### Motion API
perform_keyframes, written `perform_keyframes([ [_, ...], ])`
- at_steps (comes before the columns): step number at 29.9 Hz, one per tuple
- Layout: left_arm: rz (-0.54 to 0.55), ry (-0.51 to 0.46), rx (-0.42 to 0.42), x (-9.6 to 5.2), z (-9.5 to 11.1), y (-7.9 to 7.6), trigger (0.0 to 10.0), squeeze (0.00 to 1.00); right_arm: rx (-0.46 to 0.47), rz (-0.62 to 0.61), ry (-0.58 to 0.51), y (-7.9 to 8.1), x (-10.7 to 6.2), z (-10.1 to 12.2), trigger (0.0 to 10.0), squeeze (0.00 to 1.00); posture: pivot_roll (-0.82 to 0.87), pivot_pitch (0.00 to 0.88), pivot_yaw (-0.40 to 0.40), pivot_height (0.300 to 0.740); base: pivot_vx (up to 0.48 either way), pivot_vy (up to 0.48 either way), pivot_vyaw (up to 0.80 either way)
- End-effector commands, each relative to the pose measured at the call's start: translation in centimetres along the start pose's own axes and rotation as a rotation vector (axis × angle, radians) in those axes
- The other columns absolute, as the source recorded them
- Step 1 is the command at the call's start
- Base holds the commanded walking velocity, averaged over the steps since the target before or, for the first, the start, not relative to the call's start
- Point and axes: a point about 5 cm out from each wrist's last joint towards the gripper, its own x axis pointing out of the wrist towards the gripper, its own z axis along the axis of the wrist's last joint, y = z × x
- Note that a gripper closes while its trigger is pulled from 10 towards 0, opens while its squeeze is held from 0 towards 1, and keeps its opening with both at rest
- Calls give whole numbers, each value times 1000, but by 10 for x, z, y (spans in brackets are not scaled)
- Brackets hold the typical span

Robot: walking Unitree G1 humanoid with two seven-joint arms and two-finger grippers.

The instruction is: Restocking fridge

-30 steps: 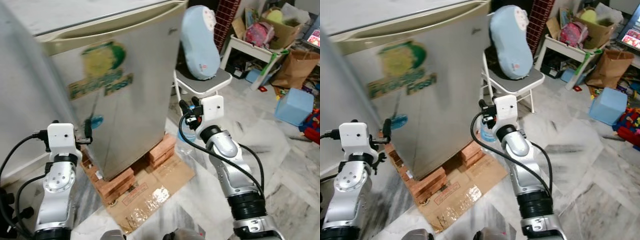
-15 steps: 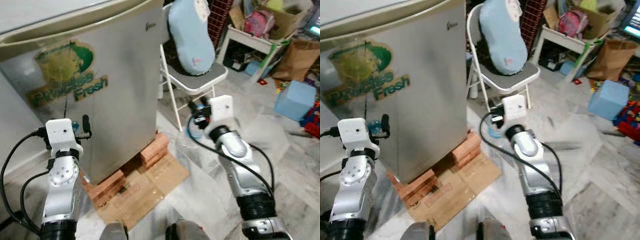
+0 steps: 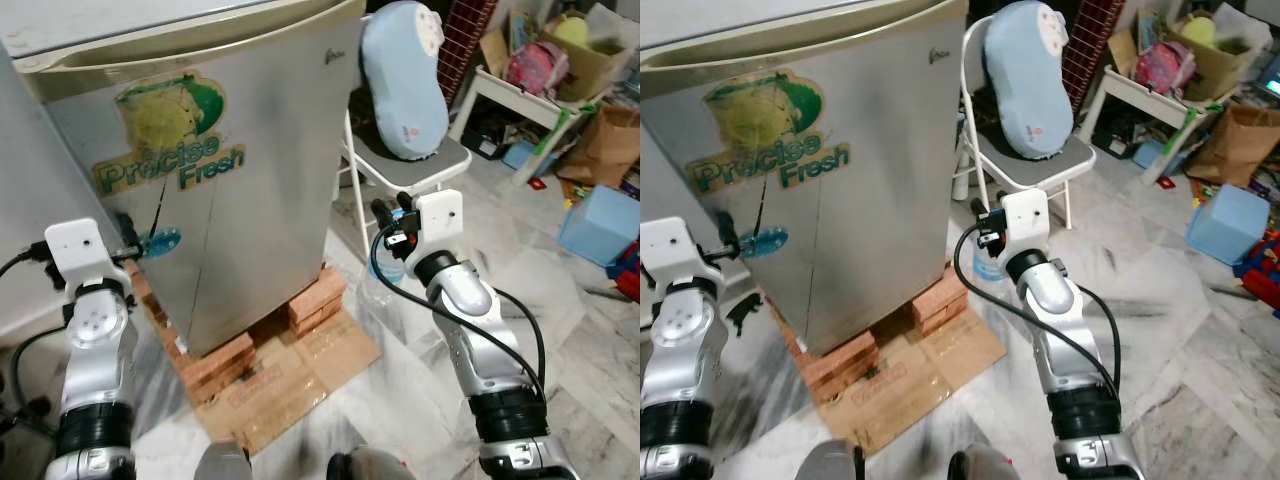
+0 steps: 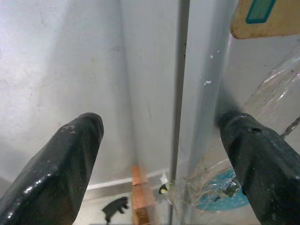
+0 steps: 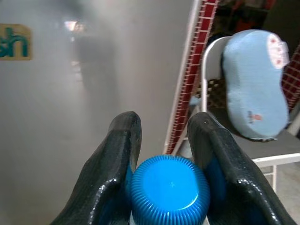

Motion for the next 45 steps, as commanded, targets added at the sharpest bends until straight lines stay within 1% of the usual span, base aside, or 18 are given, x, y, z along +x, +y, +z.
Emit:
perform_keyframes([
  [1, -21, 44, -38, 12, 0, -3, 10000, 0, -16, -11, -35, -3, -3, 10, 10000, 0, 0, 115, -80, 740, 0, 0, 0],
  [5, -129, 49, -65, 21, 3, -19, 10000, 0, -26, -10, -35, -5, -4, 12, 10000, 0, -14, 114, -81, 740, 0, 0, 0],
  [11, -232, 89, -100, 22, -3, -30, 10000, 0, -30, -16, -37, -7, -4, 14, 10000, 0, -18, 115, -84, 740, 0, 0, 0],
  [15, -282, 102, -114, 22, -6, -33, 10000, 0, -30, -15, -35, -6, -4, 14, 10000, 0, -17, 115, -86, 740, 0, 0, 0],
  [21, -293, 129, -94, 25, -11, -29, 10000, 0, -32, -9, -31, -4, -3, 14, 10000, 0, -16, 109, -92, 740, 0, 0, 0],
  [23, -319, 142, -106, 26, -12, -31, 10000, 0, -33, -11, -32, -4, -3, 14, 10000, 0, -16, 106, -90, 740, 0, 0, 0],
  [27, -492, 175, -100, 20, -16, -55, 10000, 0, -36, -20, -31, -6, -3, 14, 10000, 0, -21, 100, -89, 740, 0, 0, 0],
  [28, -605, 176, -92, 14, -15, -72, 10000, 0, -42, -32, -29, -8, -5, 14, 10000, 0, -22, 98, -89, 740, 0, 0, 0],
  [29, -645, 176, -89, 12, -15, -78, 10000, 0, -46, -38, -29, -8, -6, 13, 10000, 0, -22, 97, -89, 740, 0, 0, 0],
  [30, -744, 176, -77, 3, -15, -92, 10000, 0, -59, -64, -26, -12, -9, 13, 10000, 0, -22, 97, -89, 740, 0, 0, 0],
  [31, -787, 175, -72, 0, -15, -97, 10000, 0, -61, -77, -25, -13, -10, 13, 10000, 0, -22, 97, -89, 740, 0, 0, 0],
  [32, -787, 175, -72, 0, -15, -97, 10000, 0, -61, -77, -25, -13, -10, 13, 10000, 0, -22, 97, -89, 740, 0, 0, 0],
  [34, -941, 178, -67, -19, -16, -116, 10000, 0, -91, -147, -7, -23, -18, 9, 10000, 0, -25, 92, -88, 740, 0, 0, 0],
  [36, -1046, 178, -59, -33, -16, -127, 10000, 0, -115, -208, 20, -31, -26, 5, 10000, 0, -28, 92, -89, 740, 0, 0, 0],
  [39, -1083, 173, -58, -39, -15, -131, 10000, 0, -119, -235, 34, -35, -29, 3, 10000, 0, -28, 92, -89, 740, 0, 0, 0],
  [40, -1138, 151, -50, -50, -13, -137, 10000, 0, -131, -297, 66, -44, -36, -3, 10000, 0, -31, 90, -85, 740, 0, 0, 0],
  [42, -1180, 137, -55, -61, -10, -142, 10000, 0, -126, -373, 105, -54, -44, -9, 10000, 0, -31, 90, -84, 740, 0, 0, 0],
  [45, -1207, 107, -64, -71, -5, -144, 10000, 0, -141, -445, 135, -64, -51, -13, 10000, 0, -30, 86, -77, 740, 0, 0, 0],
])
